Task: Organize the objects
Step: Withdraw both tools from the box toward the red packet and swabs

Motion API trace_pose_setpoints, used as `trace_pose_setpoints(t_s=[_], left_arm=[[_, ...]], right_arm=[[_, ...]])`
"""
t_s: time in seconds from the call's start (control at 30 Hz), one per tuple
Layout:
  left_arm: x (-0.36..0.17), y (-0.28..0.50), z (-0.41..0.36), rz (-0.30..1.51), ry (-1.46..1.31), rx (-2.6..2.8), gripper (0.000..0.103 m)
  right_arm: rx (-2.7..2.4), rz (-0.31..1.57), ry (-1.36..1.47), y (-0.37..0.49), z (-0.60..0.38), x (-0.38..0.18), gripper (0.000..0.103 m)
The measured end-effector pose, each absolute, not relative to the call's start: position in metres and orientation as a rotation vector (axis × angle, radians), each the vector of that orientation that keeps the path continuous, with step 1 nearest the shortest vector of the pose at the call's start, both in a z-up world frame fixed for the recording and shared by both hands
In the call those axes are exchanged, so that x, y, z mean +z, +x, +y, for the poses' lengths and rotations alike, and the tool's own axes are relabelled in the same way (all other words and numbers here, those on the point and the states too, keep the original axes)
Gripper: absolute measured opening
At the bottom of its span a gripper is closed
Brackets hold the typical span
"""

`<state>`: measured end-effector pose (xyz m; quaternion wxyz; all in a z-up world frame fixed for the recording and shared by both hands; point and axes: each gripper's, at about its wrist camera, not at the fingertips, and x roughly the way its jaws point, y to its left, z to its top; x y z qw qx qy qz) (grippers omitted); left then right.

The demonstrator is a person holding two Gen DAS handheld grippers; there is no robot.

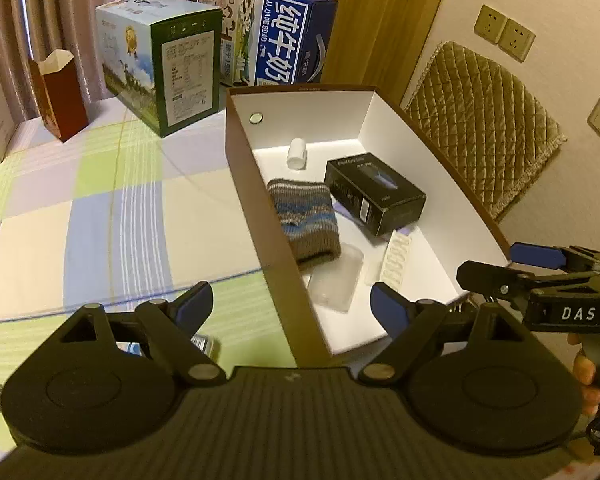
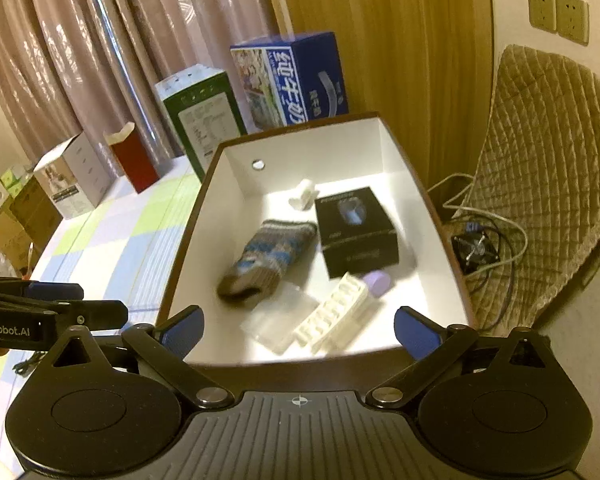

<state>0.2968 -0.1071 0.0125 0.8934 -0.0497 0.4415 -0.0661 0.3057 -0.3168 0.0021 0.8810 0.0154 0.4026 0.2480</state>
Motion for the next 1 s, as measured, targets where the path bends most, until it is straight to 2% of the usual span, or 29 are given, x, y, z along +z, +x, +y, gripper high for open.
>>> trace_pose_setpoints(t_s=[0.4,1.0], left_arm=[[0.010,0.243,-0.087,0.921,-0.112,-0.137,0.083],[-0.007,0.175,-0.006,0.970,-0.156,-0.001,0.085]], right_arm=[[0.549,0.877,0.016,0.259,-0.295,-0.006,0.100],[0.664,0.971,-0.058,0.210,-0.223,-0.034,0.100]])
